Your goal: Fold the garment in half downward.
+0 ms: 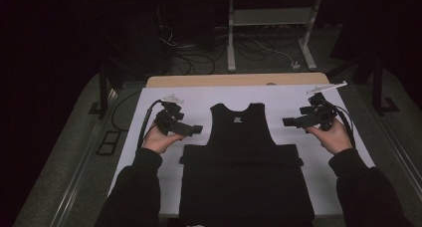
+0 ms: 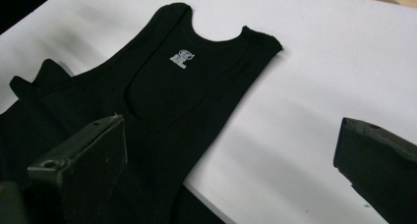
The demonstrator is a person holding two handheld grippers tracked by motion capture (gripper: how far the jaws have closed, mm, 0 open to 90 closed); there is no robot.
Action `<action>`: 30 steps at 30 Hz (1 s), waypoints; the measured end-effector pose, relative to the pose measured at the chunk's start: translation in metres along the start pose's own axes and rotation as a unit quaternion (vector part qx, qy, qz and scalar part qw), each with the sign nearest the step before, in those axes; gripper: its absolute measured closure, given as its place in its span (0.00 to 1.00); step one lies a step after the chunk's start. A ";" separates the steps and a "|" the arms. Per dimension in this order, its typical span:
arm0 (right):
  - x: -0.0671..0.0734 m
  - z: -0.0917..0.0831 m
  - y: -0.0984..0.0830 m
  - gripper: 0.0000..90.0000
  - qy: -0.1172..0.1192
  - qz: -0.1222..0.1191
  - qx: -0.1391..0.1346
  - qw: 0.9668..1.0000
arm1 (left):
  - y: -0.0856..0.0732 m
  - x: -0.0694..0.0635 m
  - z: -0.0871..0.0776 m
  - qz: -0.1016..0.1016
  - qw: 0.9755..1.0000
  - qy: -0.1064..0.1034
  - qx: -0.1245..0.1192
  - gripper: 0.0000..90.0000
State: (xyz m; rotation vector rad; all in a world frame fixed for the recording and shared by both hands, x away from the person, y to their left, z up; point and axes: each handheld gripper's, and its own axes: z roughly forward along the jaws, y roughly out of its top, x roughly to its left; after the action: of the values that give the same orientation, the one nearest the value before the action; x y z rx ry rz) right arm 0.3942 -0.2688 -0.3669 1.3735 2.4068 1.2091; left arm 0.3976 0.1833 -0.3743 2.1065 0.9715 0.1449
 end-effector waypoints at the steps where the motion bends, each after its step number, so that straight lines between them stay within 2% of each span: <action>1: 0.000 0.001 0.002 0.00 0.001 -0.001 0.002 1.000 | 0.001 0.000 0.001 -0.002 1.000 -0.001 -0.001 0.00; 7: -0.001 0.003 0.007 0.00 -0.003 -0.005 0.005 1.000 | 0.004 0.005 0.006 -0.006 1.000 -0.002 0.002 0.00; 8: -0.001 0.004 0.009 0.00 -0.003 -0.006 0.006 1.000 | 0.005 0.004 0.008 -0.013 1.000 -0.001 -0.001 0.00; 11: -0.002 0.007 0.013 0.00 -0.007 -0.009 0.009 1.000 | 0.007 0.005 0.011 -0.008 1.000 -0.005 0.002 0.00; 13: -0.003 0.008 0.016 0.00 -0.005 -0.007 0.010 1.000 | 0.009 0.004 0.015 -0.013 1.000 -0.010 -0.005 0.00; 18: -0.003 0.014 0.024 0.00 -0.004 -0.013 0.016 1.000 | 0.014 0.005 0.021 -0.009 1.000 -0.010 0.002 0.00; 21: -0.002 0.019 0.029 0.00 -0.004 -0.016 0.019 1.000 | 0.018 0.005 0.026 -0.014 1.000 -0.012 -0.003 0.00; 22: -0.002 0.020 0.030 0.00 -0.004 -0.015 0.020 1.000 | 0.019 0.005 0.027 -0.009 1.000 -0.013 -0.002 0.00; 27: -0.002 0.026 0.034 0.00 0.000 -0.014 0.018 1.000 | 0.021 0.007 0.033 -0.016 1.000 -0.015 -0.003 0.00; 30: -0.005 0.034 0.035 0.00 0.002 -0.010 0.022 1.000 | 0.023 0.011 0.037 -0.012 1.000 -0.017 0.004 0.00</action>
State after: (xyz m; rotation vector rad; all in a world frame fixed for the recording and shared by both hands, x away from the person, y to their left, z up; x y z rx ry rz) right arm 0.4362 -0.2428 -0.3671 1.3556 2.4573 1.1622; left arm 0.4331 0.1590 -0.3854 2.0963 0.9797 0.0935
